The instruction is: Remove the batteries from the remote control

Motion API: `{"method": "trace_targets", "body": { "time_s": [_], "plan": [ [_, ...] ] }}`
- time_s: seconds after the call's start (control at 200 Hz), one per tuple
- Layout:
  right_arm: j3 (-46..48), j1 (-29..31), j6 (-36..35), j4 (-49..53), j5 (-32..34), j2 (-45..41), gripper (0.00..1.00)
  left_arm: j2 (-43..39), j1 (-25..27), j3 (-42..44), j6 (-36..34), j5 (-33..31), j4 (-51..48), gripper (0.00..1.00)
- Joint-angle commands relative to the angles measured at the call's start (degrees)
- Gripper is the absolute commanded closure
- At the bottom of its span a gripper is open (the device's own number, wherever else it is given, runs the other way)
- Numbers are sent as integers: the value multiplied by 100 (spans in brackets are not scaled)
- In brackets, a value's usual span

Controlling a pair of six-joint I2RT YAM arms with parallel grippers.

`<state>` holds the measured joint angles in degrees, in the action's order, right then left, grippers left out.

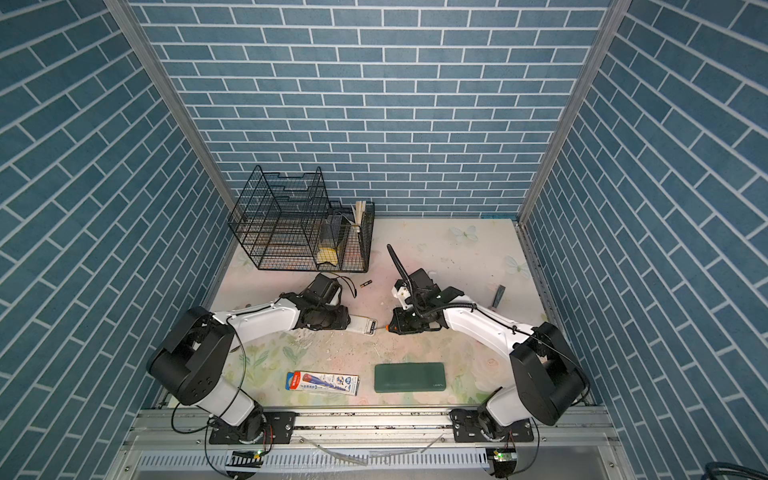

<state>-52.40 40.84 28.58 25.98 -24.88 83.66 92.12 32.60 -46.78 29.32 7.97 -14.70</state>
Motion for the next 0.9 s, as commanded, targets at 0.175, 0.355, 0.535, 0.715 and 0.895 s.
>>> {"method": "trace_targets", "body": {
  "time_s": [0.175, 0.355, 0.535, 0.715, 0.895],
  "plan": [
    [143, 20, 95, -161, -41, 72, 100, 261, 45, 253, 3, 160, -218, 45],
    [103, 21, 95, -115, -52, 46, 100, 297, 47, 272, 22, 187, -166, 46],
    [81, 21, 95, -106, -65, 39, 100, 307, 46, 295, 39, 200, -140, 46],
    [-49, 20, 25, 117, 17, -98, 100, 295, 45, 303, 38, 194, -139, 46],
    [-67, 21, 16, 178, 54, -157, 100, 293, 47, 305, 39, 188, -130, 47]
  ]
}}
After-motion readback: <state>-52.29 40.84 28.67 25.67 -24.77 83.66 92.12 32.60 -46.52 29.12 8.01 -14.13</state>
